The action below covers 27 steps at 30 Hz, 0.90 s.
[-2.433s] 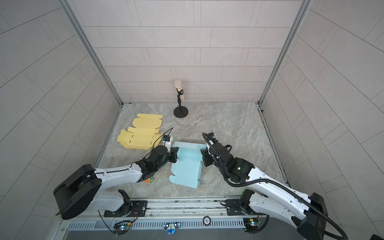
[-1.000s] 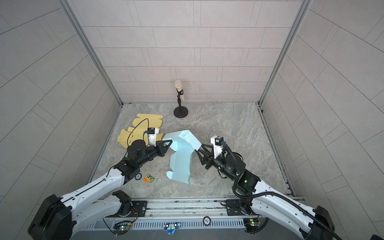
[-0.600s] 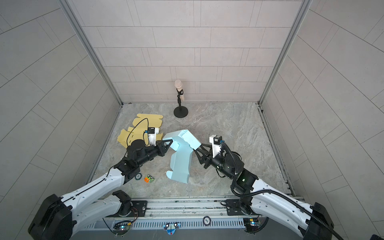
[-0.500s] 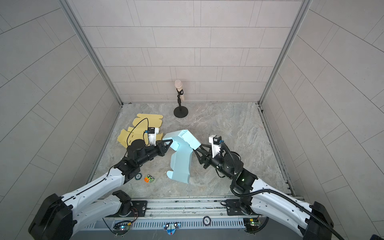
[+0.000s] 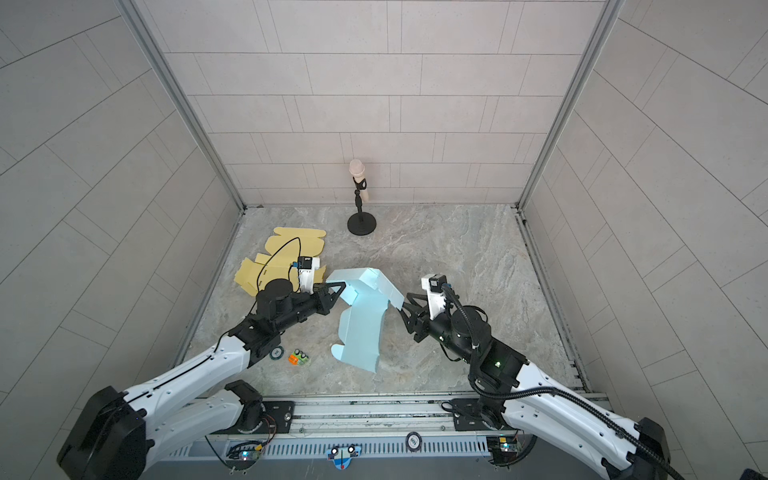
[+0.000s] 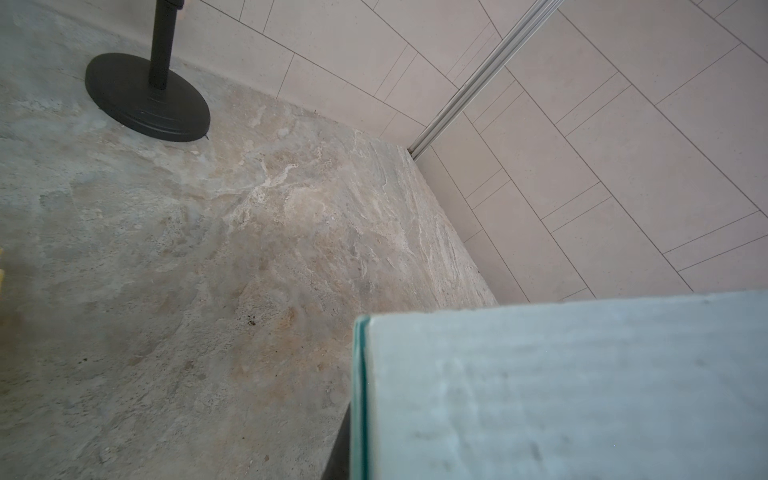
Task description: Fold the paper box
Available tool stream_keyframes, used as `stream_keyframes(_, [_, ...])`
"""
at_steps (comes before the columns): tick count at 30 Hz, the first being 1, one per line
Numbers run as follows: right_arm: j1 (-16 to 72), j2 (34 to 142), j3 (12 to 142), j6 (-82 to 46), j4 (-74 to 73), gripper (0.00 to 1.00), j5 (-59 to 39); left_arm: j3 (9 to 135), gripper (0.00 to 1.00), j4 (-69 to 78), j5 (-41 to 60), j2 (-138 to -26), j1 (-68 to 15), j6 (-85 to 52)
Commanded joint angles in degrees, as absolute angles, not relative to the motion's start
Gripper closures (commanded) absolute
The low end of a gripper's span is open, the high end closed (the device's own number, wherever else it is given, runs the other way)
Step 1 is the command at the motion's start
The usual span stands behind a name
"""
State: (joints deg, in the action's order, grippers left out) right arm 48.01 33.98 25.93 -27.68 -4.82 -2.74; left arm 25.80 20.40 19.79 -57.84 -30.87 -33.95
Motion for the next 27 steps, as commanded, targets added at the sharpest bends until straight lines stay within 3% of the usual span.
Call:
stream_keyframes(1, [48.2,29.5,28.8,-22.7,6.1,0.55,-3.4,28.0,0.97,17.0,21.7,-57.5,-29.4,-30.5])
stream_keyframes(10, [48.2,24.9,30.2,-18.9,9.1,0.56,-5.8,31.8,0.96,7.3,22.9,-58.8,-29.2,-24.0])
stream_keyframes(27, [48.2,39.0,33.9,-18.6,3.4,0.6,-9.8,31.9,0.95,8.9,27.1,-62.2,-29.2,-24.0])
